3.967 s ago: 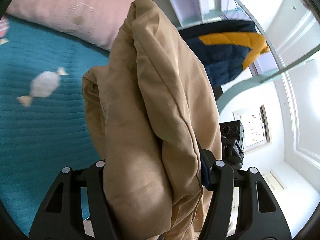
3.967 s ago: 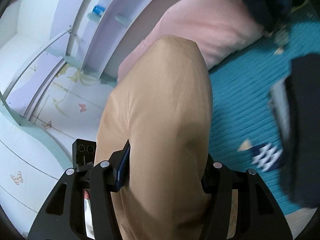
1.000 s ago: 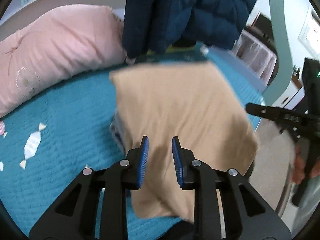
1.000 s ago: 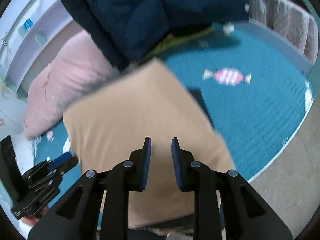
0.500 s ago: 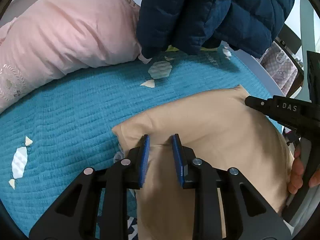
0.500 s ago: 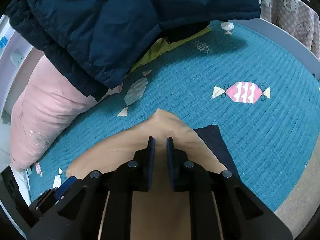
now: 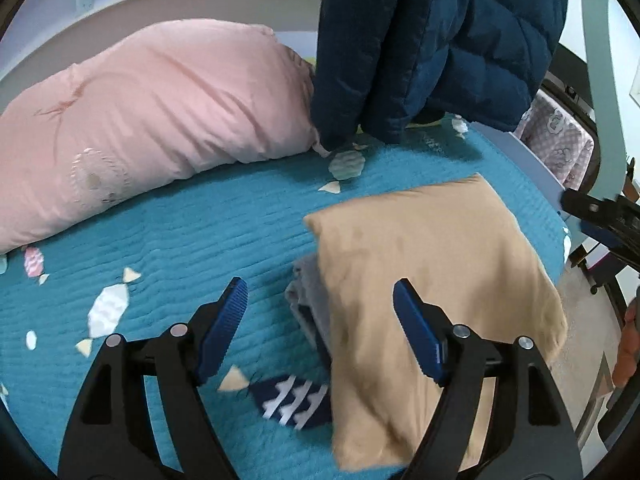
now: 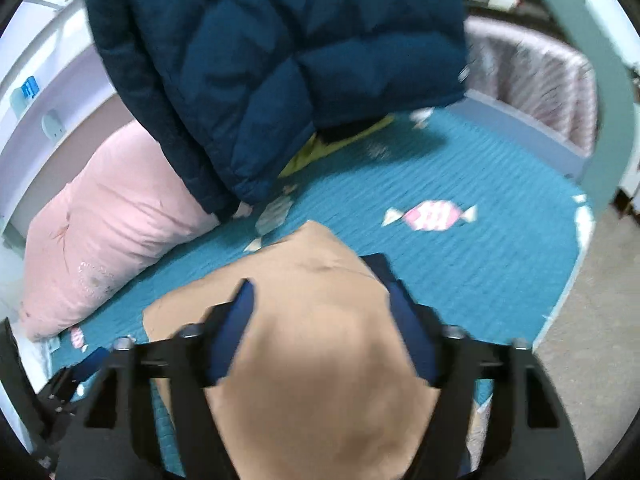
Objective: Fold large clothes
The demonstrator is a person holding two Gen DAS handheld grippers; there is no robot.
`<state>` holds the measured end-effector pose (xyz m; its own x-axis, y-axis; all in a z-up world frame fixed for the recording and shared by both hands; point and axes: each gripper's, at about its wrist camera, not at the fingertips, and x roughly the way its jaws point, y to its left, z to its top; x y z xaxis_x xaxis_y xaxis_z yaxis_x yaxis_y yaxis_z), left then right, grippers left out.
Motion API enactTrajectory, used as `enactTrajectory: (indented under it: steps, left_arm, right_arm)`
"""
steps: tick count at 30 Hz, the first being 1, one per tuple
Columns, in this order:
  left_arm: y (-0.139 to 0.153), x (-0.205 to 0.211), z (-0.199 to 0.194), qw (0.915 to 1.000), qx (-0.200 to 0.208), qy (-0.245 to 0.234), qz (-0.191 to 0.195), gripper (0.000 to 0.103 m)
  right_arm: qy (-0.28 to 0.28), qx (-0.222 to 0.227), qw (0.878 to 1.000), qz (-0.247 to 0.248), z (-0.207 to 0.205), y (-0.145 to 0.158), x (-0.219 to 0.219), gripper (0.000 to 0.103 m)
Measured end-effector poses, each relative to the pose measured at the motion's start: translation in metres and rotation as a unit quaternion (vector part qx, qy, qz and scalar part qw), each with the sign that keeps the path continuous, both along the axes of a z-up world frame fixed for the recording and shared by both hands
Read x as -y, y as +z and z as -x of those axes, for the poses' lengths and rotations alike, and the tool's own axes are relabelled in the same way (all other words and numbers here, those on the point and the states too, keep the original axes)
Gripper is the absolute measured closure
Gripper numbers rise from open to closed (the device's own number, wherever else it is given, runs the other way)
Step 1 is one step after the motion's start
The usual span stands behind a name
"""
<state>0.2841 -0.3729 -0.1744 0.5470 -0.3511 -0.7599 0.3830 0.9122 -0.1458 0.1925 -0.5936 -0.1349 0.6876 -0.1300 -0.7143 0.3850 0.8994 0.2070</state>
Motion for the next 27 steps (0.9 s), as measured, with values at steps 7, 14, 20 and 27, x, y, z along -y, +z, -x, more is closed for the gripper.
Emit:
enactTrajectory:
  steps: [7,14,20,27]
  left_arm:
    - [0.029,-0.036,0.053,0.9995,0.03,-0.005,0.002,0.017]
    - [0.052,-0.068,0.102,0.9982,0.056,-0.021,0.011,0.015]
    - [0.066,-0.101,0.138,0.9976,0.063,-0.024,0.016,0.015]
    - [0.089,-0.144,0.187,0.9948,0.1,-0.019,-0.001,0.015]
  right_arm:
    - [-0.019,0.009,0.999,0.027,0.064,0.015,-0.044,0.013]
    - [-0.054,-0.006,0.998,0.036,0.118,0.013,-0.087,0.013]
    - [-0.079,-0.008,0.996,0.043,0.157,0.015,-0.119,0.013]
    - [-0.091,0.012,0.994,0.055,0.201,0.04,-0.179,0.013]
